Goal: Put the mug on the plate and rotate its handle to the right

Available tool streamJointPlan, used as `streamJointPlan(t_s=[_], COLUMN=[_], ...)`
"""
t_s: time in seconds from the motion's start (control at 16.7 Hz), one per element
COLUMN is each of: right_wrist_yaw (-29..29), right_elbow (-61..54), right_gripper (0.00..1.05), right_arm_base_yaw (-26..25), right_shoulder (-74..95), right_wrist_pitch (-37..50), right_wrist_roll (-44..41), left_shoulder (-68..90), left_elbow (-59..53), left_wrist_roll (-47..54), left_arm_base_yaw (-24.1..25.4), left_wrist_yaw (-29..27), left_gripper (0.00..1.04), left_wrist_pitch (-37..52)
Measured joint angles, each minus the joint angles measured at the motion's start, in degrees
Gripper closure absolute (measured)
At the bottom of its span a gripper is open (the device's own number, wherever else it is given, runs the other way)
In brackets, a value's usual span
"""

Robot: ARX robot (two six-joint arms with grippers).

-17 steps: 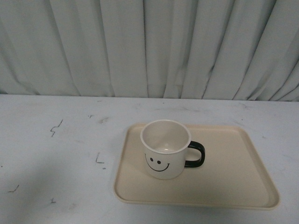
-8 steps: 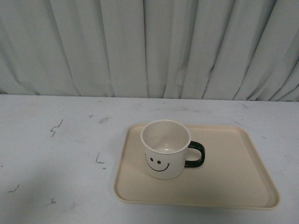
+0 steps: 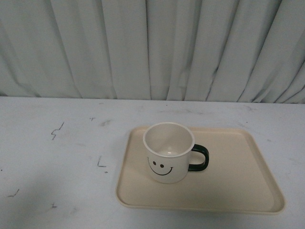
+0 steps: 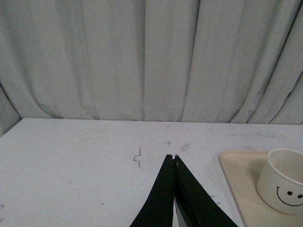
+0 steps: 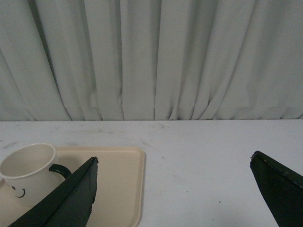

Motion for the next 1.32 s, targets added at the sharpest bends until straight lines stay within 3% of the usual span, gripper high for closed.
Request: streamJointPlan(t_s=[0.12,0.24,0.48,0.72,0.96,1.14,1.32], right_wrist_yaw=[0.0,0.0,0.0,0.1,-1.5,3.2,1.3], right_elbow=[0.0,0.0,0.0,0.0,3.6,14.8,28.5], right_gripper=[0.06,0.06,0.06,0.06,0.06,0.06,0.06], right_arm_base_yaw=[0.0,0.0,0.0,0.0,0.2,8.9,16.5], right_shoulder=[0.0,0.0,0.0,1.7,32.7,57.8,76.1], right_wrist_pitch=[0.0,0.0,0.0,2.6,19.7,27.5,19.4], right_wrist_roll=[0.0,0.0,0.0,0.0,1.7,0.3,1.1], left_shoulder=[-1.2,-10.5,-10.6,-10.6,-10.6,-10.6,-10.6], left_elbow=[0.0,0.0,0.0,0.0,0.0,0.0,0.0], left_wrist_roll=[0.0,0.0,0.0,0.0,0.0,0.1,0.1], left_arm_base_yaw=[0.0,0.0,0.0,0.0,0.0,0.0,0.0], left_wrist_yaw=[0.0,0.0,0.0,0.0,0.0,0.0,0.0], left_gripper=[1.03,1.03,1.01,0.54,0.06,0.07,0.07], left_wrist_pitch=[-1.0,-11.5,-11.3,-11.3,-11.3,-11.3,-11.3])
